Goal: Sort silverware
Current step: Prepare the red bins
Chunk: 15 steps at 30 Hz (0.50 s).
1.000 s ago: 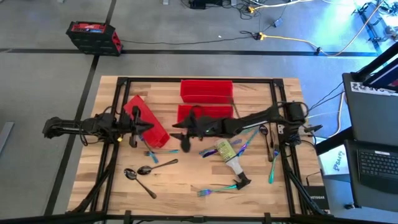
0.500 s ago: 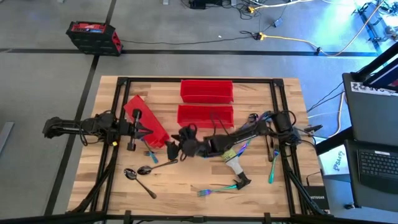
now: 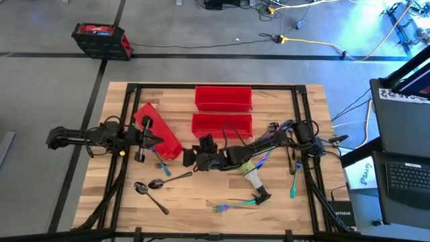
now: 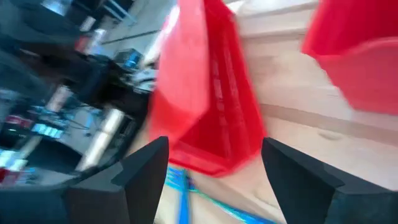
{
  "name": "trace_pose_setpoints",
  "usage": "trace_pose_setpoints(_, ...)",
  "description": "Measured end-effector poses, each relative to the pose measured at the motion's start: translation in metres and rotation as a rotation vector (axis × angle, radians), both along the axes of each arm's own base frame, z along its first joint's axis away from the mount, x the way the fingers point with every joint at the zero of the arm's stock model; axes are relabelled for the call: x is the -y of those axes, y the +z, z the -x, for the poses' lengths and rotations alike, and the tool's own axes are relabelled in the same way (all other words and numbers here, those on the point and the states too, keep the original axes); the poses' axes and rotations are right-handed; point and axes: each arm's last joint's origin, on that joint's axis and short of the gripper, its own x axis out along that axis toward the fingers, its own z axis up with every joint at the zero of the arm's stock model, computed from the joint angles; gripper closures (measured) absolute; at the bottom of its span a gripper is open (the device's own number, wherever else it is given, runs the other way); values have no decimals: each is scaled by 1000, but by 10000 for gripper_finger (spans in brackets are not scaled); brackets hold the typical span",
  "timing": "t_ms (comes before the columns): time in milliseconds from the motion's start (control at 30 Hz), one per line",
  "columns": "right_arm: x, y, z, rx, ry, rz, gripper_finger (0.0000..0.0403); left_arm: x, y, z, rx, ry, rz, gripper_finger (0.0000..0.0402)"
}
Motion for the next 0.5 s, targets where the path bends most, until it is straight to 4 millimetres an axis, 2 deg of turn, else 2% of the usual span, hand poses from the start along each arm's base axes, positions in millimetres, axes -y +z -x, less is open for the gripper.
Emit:
trace_pose_setpoints(133,-4,-9,-1,19,-23,-86,160,0,1,0,5,-10,47,400)
trace_pose_setpoints(333,-12,-20,-9,84,-86,-85,160,1,0,0,3,-12,-31,400)
trace_pose_setpoints(500,-14,-12,-25,170,-144,-40,160,1,-1,0,-9,-12,-39,400)
